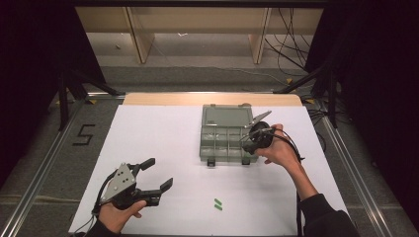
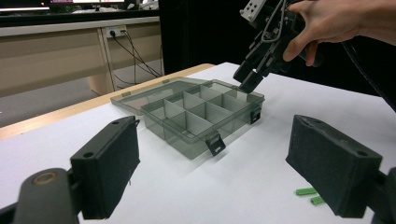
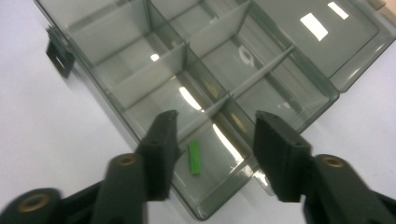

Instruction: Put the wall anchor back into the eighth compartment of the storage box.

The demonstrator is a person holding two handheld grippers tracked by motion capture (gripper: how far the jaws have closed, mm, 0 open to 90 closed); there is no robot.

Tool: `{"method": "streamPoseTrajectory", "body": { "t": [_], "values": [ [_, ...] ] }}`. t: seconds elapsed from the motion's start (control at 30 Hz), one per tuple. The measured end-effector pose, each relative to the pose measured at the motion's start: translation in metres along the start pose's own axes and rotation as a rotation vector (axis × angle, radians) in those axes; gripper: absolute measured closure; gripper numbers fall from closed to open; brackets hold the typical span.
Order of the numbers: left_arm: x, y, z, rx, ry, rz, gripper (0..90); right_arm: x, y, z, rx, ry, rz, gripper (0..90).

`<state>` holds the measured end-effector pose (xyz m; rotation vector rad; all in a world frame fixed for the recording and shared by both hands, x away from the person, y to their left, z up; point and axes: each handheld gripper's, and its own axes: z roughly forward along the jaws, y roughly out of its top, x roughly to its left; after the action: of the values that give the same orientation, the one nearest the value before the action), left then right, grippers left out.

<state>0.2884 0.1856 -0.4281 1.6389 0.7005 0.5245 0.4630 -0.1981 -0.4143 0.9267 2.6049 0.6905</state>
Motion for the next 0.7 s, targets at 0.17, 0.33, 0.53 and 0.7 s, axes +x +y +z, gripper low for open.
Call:
{"method": "streamPoseTrajectory", "body": {
  "t": [0.17,0.33,0.53,0.7],
  "values": [
    [0.0,0.0,0.0,-0.002,0.001,-0.003,16.0,0.012,0.005,-0.01,-0.019,0.002,-0.001,34.0],
    [0.0,0.001,-0.001,-0.002,0.002,0.001,16.0,0.029,0.007,-0.019,-0.061,0.018,-0.043,30.7],
    [0.0,0.0,-0.002,-0.001,0.002,-0.003,16.0,0.049,0.002,-0.029,-0.085,0.055,-0.048,30.3],
    [0.0,0.0,-0.001,0.001,0.003,-0.002,16.0,0.067,-0.002,-0.032,-0.089,0.067,-0.082,30.3]
  ]
}}
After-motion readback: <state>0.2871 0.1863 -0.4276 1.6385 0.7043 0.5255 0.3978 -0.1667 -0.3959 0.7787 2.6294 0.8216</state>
